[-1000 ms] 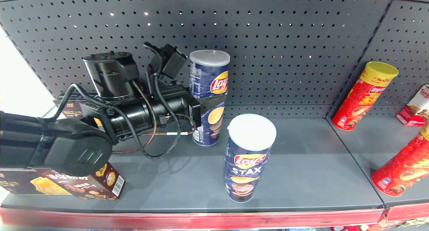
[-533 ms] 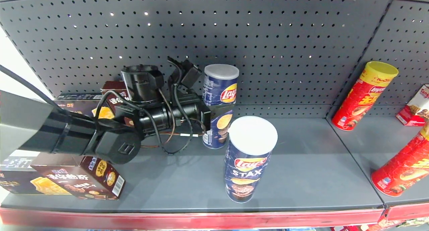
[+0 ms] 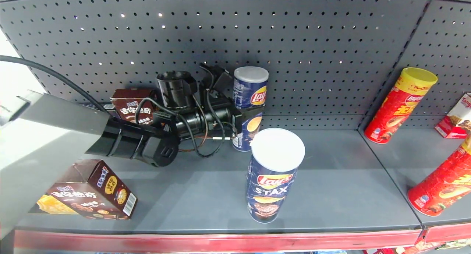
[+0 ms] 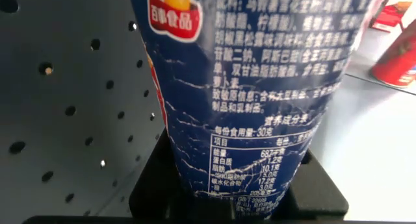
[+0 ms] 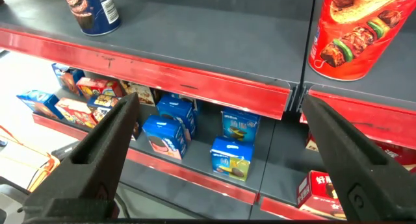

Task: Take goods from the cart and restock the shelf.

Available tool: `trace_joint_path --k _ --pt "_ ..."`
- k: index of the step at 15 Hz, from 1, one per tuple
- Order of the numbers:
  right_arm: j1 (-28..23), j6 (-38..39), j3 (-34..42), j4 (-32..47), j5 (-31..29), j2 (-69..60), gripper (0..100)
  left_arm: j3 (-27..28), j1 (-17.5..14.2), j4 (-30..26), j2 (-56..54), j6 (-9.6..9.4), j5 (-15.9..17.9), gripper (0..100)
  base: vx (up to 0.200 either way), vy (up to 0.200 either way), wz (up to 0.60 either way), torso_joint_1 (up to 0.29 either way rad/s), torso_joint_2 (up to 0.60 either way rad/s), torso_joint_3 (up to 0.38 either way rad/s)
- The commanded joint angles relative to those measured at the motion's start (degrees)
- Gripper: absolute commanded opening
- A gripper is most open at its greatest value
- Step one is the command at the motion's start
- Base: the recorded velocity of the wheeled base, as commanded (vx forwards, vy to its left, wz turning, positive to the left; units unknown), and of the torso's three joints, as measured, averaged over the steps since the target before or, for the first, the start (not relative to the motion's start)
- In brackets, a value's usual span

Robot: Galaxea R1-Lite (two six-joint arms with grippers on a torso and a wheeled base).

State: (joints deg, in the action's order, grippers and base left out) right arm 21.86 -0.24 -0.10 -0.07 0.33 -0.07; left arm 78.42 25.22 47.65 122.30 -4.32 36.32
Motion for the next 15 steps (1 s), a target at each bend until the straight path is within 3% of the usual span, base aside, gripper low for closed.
trace_joint_path --k 1,4,5,10,12,15 --pt "0.03 -0.02 0.01 -0.01 0.02 0.07 100 1.03 0.00 1.30 2.77 0.01 -0.02 0 0.000 0.000 0.00 0.000 0.00 0.000" --pt "0.03 -0.02 0.01 -0.01 0.02 0.07 100 0.86 0.00 2.88 3.91 0.18 -0.02 0 0.000 0.000 0.00 0.000 0.00 0.000" --pt "0.03 -0.02 0.01 -0.01 0.02 0.07 100 0.94 0.00 3.06 3.91 0.27 -0.02 100 0.000 0.000 0.00 0.000 0.00 0.000" --pt "0.03 -0.02 0.01 -0.01 0.02 0.07 100 -0.11 -0.96 1.57 2.25 0.45 -0.28 100 0.000 0.000 0.00 0.000 0.00 0.000" --pt "0.03 -0.02 0.01 -0.01 0.02 0.07 100 -2.22 -1.93 -6.96 -3.73 -0.08 -0.28 100 0.000 0.000 0.00 0.000 0.00 0.000" --pt "0.03 -0.02 0.01 -0.01 0.02 0.07 100 -2.40 -1.84 -12.85 -7.69 -0.25 -1.07 100 0.000 0.000 0.00 0.000 0.00 0.000"
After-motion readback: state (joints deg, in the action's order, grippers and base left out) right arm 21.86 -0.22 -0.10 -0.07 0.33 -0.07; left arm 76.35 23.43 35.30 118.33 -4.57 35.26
